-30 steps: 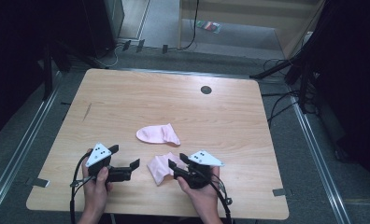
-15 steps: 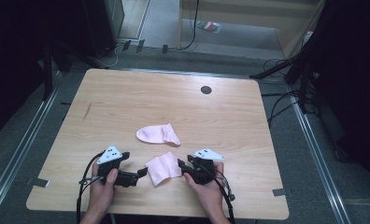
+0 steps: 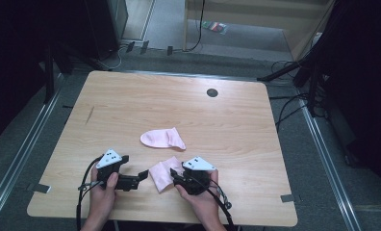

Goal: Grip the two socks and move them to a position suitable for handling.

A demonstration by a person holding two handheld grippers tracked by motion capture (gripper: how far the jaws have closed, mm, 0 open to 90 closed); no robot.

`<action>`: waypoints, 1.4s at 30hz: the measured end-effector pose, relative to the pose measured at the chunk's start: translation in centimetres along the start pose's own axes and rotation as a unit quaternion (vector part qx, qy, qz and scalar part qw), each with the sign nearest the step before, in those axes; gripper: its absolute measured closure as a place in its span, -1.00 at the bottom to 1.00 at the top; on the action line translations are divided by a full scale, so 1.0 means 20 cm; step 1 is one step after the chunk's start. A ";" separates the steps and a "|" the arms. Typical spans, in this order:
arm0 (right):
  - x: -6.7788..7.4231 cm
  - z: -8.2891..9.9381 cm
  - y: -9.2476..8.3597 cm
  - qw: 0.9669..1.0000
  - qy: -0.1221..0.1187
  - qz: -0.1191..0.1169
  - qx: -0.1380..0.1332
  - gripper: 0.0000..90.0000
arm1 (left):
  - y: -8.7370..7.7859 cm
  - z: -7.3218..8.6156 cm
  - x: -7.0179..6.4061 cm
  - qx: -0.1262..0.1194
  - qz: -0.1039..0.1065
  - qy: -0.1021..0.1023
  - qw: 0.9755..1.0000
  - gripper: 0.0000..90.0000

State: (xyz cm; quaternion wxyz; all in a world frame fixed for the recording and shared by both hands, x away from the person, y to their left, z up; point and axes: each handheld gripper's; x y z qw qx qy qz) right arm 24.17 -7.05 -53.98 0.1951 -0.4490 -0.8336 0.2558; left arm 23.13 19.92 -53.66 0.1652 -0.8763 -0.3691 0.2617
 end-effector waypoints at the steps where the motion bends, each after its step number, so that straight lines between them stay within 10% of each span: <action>1: 0.00 0.00 0.00 1.000 0.000 0.000 0.000 0.13 | 0.00 0.00 0.00 0.000 0.000 0.000 1.000 -1.00; 3: -0.03 0.00 0.02 0.999 0.004 0.049 0.001 0.04 | 0.00 0.00 0.00 0.000 0.000 0.001 1.000 -1.00; 9: -0.07 0.01 0.05 0.998 0.009 0.052 0.022 0.14 | 0.01 0.00 0.00 0.007 -0.001 0.003 1.000 -1.00; 17: -0.02 0.03 0.05 0.996 -0.037 0.075 0.019 0.84 | 0.03 0.01 -0.04 0.011 0.004 0.009 1.000 -1.00; 29: 0.04 -0.16 -0.14 1.000 0.012 0.002 -0.017 0.89 | 0.15 0.04 -0.27 0.029 -0.003 0.061 0.998 -1.00; 35: 0.08 -0.20 -0.19 0.999 0.016 -0.015 -0.023 0.89 | 0.22 0.07 -0.39 0.071 -0.079 0.096 0.990 -1.00; 36: 0.08 -0.21 -0.21 0.999 0.019 -0.024 -0.025 0.89 | 0.24 0.07 -0.39 0.087 -0.111 0.095 0.985 -1.00; 39: 0.09 -0.22 -0.23 0.999 0.022 -0.032 -0.029 0.89 | 0.23 0.08 -0.36 0.085 -0.101 0.079 0.988 -0.98; 42: 0.09 -0.23 -0.25 0.999 0.025 -0.037 -0.032 0.89 | 0.21 0.08 -0.34 0.068 -0.086 0.073 0.991 -0.32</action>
Point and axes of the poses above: each handheld gripper's, and its own axes: y roughly forward along the jaws, z roughly out of its underside, x roughly to its left, and after that the axes turned 6 degrees about z, right-handed
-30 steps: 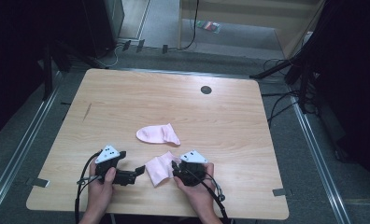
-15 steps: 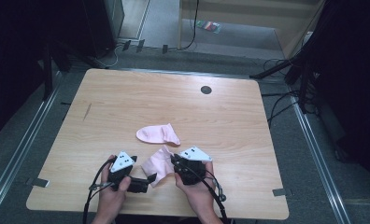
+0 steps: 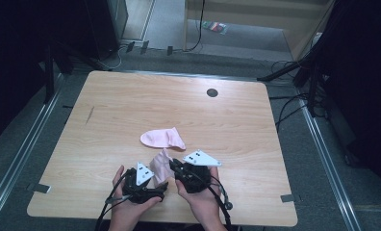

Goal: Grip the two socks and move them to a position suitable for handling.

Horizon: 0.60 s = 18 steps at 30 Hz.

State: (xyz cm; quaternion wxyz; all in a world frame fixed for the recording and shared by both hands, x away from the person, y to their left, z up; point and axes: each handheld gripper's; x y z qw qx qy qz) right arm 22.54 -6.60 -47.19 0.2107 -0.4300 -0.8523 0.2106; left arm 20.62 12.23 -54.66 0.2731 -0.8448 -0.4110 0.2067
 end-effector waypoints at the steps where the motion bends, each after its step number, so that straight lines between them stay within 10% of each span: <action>1: 0.00 -0.01 -0.02 1.000 0.004 -0.008 -0.005 0.89 | -0.01 0.00 0.02 -0.008 0.002 0.003 1.000 -0.06; 9: -0.04 -0.04 -0.06 0.999 0.035 -0.035 -0.022 0.89 | -0.12 0.00 0.15 -0.054 -0.033 0.001 0.998 0.99; 11: -0.05 -0.03 -0.06 0.998 0.040 -0.043 -0.024 0.89 | -0.15 -0.01 0.16 -0.065 -0.043 0.006 0.997 1.00; 14: -0.09 0.00 -0.01 0.998 0.046 -0.038 -0.019 0.89 | -0.26 -0.03 0.16 -0.110 -0.100 0.043 0.988 1.00; 16: -0.11 0.02 0.01 0.998 0.045 -0.031 -0.014 0.89 | -0.27 -0.03 0.14 -0.116 -0.099 0.069 0.986 1.00; 18: -0.17 0.08 0.07 0.999 0.043 0.002 0.007 0.89 | -0.21 -0.03 0.10 -0.065 -0.059 0.108 0.990 1.00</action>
Point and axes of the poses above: each handheld gripper's, and its own axes: y roughly forward along the jaws, z roughly out of its underside, x roughly to its left, and after that the axes turned 6 degrees about z, right-handed
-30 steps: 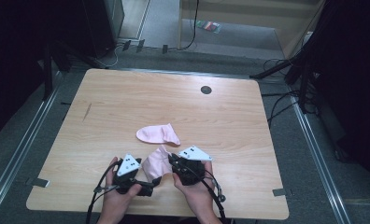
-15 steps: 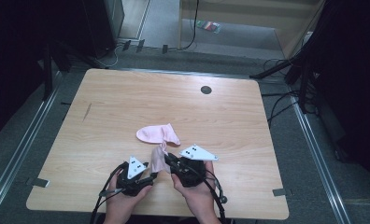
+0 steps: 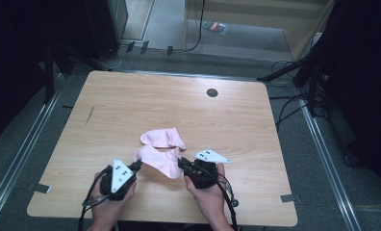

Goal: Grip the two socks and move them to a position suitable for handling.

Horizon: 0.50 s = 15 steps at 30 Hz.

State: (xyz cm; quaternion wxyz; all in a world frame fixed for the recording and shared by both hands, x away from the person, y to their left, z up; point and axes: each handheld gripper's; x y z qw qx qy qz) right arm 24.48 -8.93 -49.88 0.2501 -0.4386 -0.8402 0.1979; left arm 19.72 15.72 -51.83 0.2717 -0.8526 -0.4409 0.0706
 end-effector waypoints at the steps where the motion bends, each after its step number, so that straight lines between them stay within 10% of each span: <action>1: 0.00 0.00 0.00 1.000 0.000 0.000 0.000 0.89 | 0.00 0.00 0.00 0.000 0.000 0.000 1.000 1.00; 3: -0.09 0.06 0.05 0.999 0.000 0.031 0.025 0.89 | 0.09 0.03 -0.03 0.047 0.092 -0.007 0.995 1.00; 6: -0.14 0.09 0.06 0.998 0.000 0.047 0.035 0.89 | 0.11 0.04 -0.04 0.051 0.135 -0.007 0.989 0.89; 7: -0.18 0.12 0.07 0.997 -0.007 0.062 0.046 0.89 | 0.11 0.03 -0.03 0.034 0.162 -0.009 0.986 0.37; 9: -0.20 0.13 0.07 0.997 -0.003 0.059 0.051 0.87 | 0.08 0.02 0.00 -0.002 0.180 -0.030 0.983 0.16; 11: -0.22 0.13 0.05 0.997 -0.004 0.059 0.046 0.70 | 0.07 0.02 0.03 -0.015 0.182 -0.045 0.982 0.09; 14: -0.24 0.12 0.03 0.997 0.005 0.072 0.024 0.38 | 0.07 0.05 0.16 -0.019 0.124 -0.139 0.982 0.16; 15: -0.25 0.12 0.03 0.997 0.012 0.072 0.022 0.37 | 0.09 0.07 0.19 -0.010 0.114 -0.170 0.979 0.19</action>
Point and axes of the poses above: each handheld gripper's, and its own axes: y roughly forward along the jaws, z roughly out of its underside, x roughly to its left, and after that the axes turned 6 degrees about z, right-handed
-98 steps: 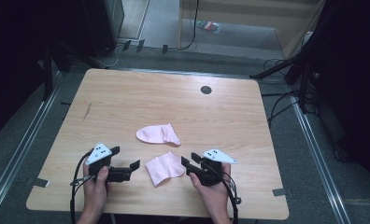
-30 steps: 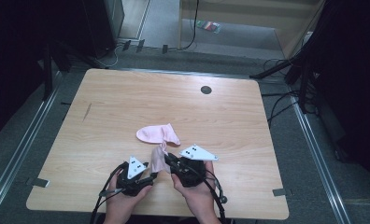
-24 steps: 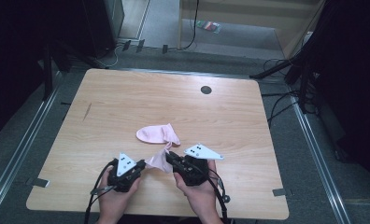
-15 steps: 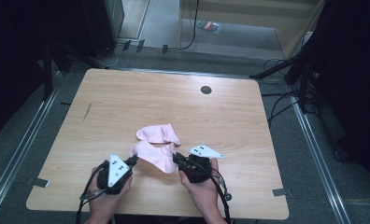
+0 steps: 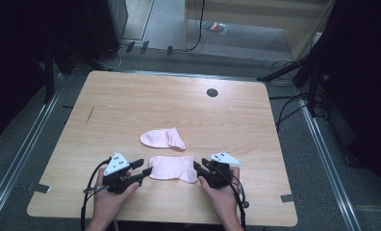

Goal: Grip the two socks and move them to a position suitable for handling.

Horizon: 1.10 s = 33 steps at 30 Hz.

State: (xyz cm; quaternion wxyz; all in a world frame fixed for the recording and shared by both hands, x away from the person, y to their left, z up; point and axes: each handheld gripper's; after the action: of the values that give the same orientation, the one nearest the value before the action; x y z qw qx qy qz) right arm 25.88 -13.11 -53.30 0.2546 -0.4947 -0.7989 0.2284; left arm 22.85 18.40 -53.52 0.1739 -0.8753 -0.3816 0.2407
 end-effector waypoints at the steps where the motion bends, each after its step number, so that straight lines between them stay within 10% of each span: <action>1: -0.01 0.00 0.00 1.000 -0.001 -0.002 0.001 0.35 | 0.01 0.00 0.02 0.004 0.005 -0.012 1.000 0.19; 9: 0.01 0.03 0.05 0.999 -0.013 0.029 0.015 0.27 | 0.11 0.00 0.04 0.045 0.013 -0.040 0.998 0.32; 16: 0.05 0.06 0.07 0.998 -0.049 0.039 0.017 0.90 | 0.10 0.01 0.04 0.054 0.000 -0.030 0.998 1.00; 28: 0.01 0.05 -0.08 0.999 -0.043 -0.006 0.024 0.94 | -0.09 0.05 0.01 0.061 0.000 -0.018 0.998 1.00; 33: 0.00 0.08 -0.08 0.998 -0.051 -0.007 0.036 0.93 | -0.09 0.11 -0.05 0.089 0.041 -0.019 0.995 1.00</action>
State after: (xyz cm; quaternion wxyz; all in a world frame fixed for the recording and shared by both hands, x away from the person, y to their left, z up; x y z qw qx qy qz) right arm 23.85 -13.96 -53.52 0.2332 -0.4673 -0.8055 0.2800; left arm 20.11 19.12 -54.13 0.2338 -0.8665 -0.3254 0.2976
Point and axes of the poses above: each handheld gripper's, and its own axes: y roughly forward along the jaws, z roughly out of its underside, x roughly to its left, and after that the axes turned 6 degrees about z, right-handed
